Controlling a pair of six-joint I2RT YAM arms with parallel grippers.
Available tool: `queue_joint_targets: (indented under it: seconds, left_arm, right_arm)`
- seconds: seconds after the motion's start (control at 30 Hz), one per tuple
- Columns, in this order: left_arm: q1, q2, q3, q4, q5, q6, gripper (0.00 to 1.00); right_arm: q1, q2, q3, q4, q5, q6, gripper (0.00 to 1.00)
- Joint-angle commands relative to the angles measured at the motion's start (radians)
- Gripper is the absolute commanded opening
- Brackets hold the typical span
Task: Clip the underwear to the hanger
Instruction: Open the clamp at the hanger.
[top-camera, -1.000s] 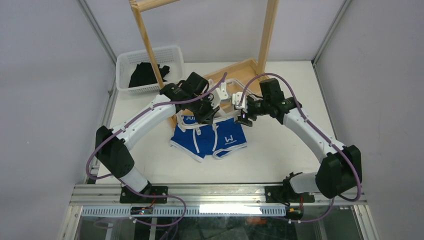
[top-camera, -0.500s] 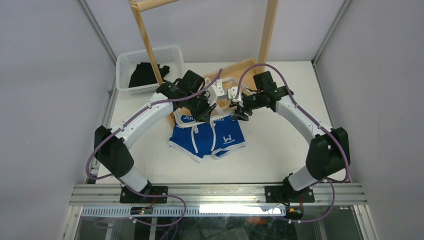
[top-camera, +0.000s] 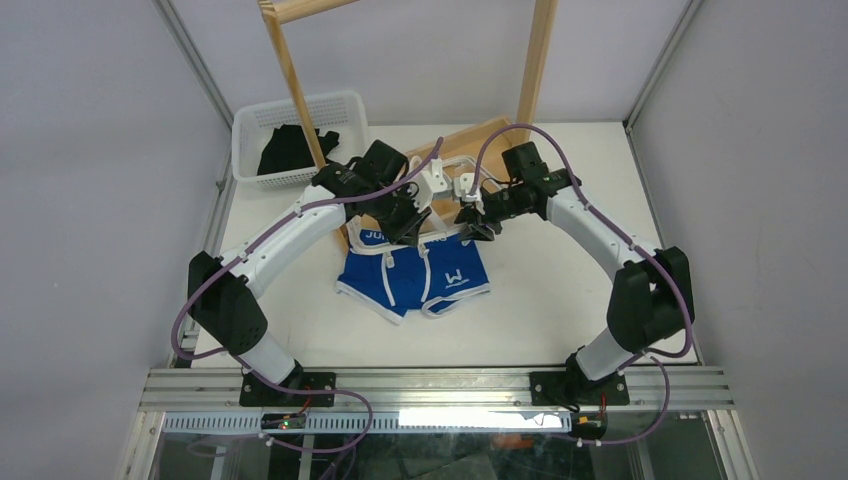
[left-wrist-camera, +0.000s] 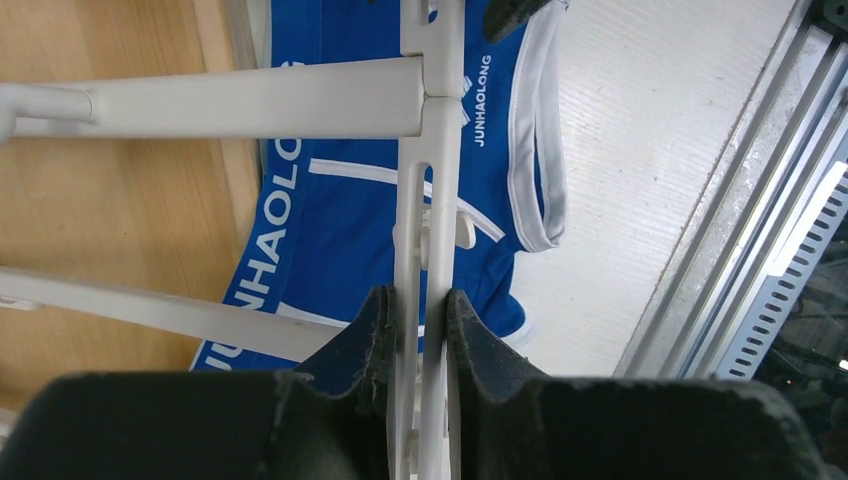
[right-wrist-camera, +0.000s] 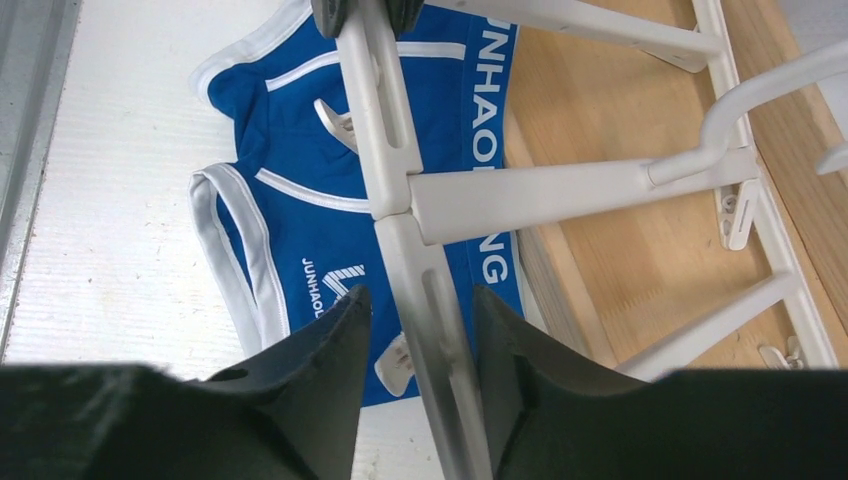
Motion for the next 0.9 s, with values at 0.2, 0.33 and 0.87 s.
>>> queue_joint_targets:
  seconds: [0.2,0.33,0.87]
  left_arm:
    - [-0.042,-0.037,0.021,0.131,0.023,0.032,0.0]
    - [-0.043,-0.04,0.016,0.174,0.031,0.017,0.0]
    - [-0.042,0.078,0.091,0.357,-0.001,0.009,0.0]
  right_arm:
    - [0.068,-0.112,-0.074,0.09,0.06,0.12,0.24]
    - [0.053,-0.198,-0.149,0.133,0.098,0.162,0.14]
    - [0.024,-0.386,-0.322,0.257,0.228,0.393,0.06]
